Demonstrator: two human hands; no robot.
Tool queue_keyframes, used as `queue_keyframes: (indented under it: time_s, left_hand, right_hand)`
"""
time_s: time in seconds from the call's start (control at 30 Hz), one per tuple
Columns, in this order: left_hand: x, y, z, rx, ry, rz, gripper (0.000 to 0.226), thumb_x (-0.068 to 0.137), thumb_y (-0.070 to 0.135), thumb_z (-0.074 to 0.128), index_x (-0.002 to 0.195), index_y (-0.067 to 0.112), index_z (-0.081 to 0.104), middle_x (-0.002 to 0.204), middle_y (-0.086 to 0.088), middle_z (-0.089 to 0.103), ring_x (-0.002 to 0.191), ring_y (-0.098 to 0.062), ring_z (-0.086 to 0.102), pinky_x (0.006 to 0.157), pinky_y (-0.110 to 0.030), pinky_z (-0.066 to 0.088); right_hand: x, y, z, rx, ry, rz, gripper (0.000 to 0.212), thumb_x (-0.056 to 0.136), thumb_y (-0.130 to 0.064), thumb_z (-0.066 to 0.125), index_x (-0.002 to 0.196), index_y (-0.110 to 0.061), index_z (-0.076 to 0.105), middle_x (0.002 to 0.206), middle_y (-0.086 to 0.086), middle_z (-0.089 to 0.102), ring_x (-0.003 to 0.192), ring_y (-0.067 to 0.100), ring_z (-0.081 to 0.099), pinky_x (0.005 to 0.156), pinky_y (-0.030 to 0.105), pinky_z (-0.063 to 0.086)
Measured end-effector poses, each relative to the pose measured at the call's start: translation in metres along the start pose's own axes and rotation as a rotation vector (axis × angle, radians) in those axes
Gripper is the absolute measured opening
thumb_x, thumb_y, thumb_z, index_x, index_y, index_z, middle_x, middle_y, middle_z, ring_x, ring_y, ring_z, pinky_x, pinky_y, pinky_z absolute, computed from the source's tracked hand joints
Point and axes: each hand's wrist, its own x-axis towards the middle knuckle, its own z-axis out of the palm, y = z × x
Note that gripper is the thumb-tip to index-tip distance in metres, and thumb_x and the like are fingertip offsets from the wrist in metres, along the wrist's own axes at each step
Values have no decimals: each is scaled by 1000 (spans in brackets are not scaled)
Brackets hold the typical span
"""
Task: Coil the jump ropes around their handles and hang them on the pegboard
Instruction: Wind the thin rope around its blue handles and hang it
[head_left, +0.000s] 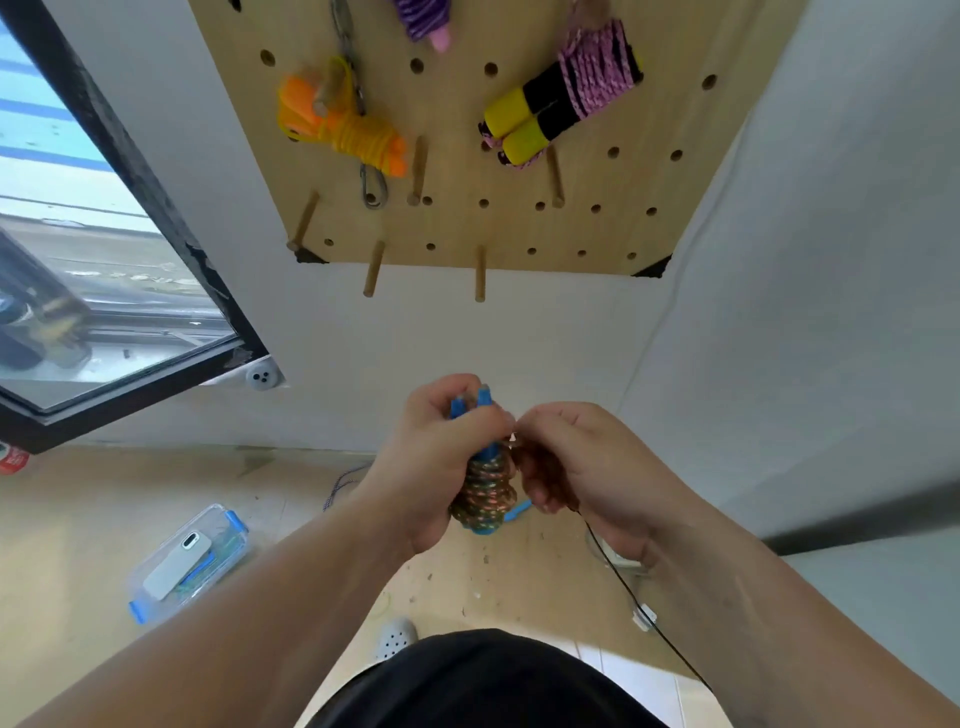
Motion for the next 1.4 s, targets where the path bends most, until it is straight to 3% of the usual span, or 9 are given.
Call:
queue_keyframes:
  time_s: [0.1,0.23,0.33,0.47,0.6,0.73,0.9,1.13,1.4]
  left_hand:
    - [10,14,-24,-73,-57,2,43,87,23,72,81,-7,41,75,-16,52,59,-28,55,60,-42,51]
    - [17,25,-51,-81,-173,1,12,95,-4,55,87,-1,47,63,-14,61,51,-29,62,49,-35,54]
    - [27,29,-70,-172,-148,-33,13,93,-5,55,83,3,56,68,-18,59,51,-30,60,51,-36,52]
    - [39,31,-95,-352,-173,-127,12,74,8,60,74,12,49,79,-14,56,59,-24,54,58,-38,48]
    - [41,39,-121,-430,-347,-175,19,64,11,68,70,12,50,86,-9,60,54,-21,53,49,-33,50]
    - [41,49,-130,-490,-399,-146,20,62,10,68,79,12,58,93,-10,65,51,-21,54,46,-32,50]
    - [48,42,-131,-389,-344,-105,18,72,-1,61,73,9,46,84,-16,56,56,-29,55,47,-34,50]
    - [57,37,-125,-384,-211,-100,18,73,0,66,72,11,52,72,-15,63,59,-28,62,53,-36,52]
    - [87,40,-80,-26,-7,38,14,95,13,63,87,13,74,86,-7,71,80,-17,63,74,-39,50]
  right_hand:
    - [13,-13,26,102,61,12,27,95,-19,46,71,-10,53,66,11,46,54,20,43,53,34,32]
    - [26,-28,51,189,122,-28,24,87,-28,50,73,-9,55,63,12,45,57,23,39,60,43,24]
    - [32,-38,67,175,132,-23,27,93,-23,48,75,-3,53,62,10,47,55,21,40,58,38,28]
    - [38,-51,83,-134,173,-34,29,100,-16,46,73,-9,53,56,0,54,51,14,50,54,31,39]
    - [37,-64,91,-415,90,-58,26,99,-20,51,75,-21,60,58,0,62,52,7,56,57,28,45]
    - [37,-68,95,-306,61,-108,33,102,-19,49,72,-27,60,61,3,64,57,14,57,59,30,45]
    - [55,-64,109,17,177,-203,27,99,-18,47,76,-18,60,65,7,61,63,18,53,59,28,45]
    - [75,-56,118,390,246,-169,25,103,-12,45,86,-6,62,66,7,51,62,13,47,55,25,41]
    - [92,-57,66,410,358,-231,24,104,-14,47,86,-7,62,63,8,48,53,12,40,50,19,39]
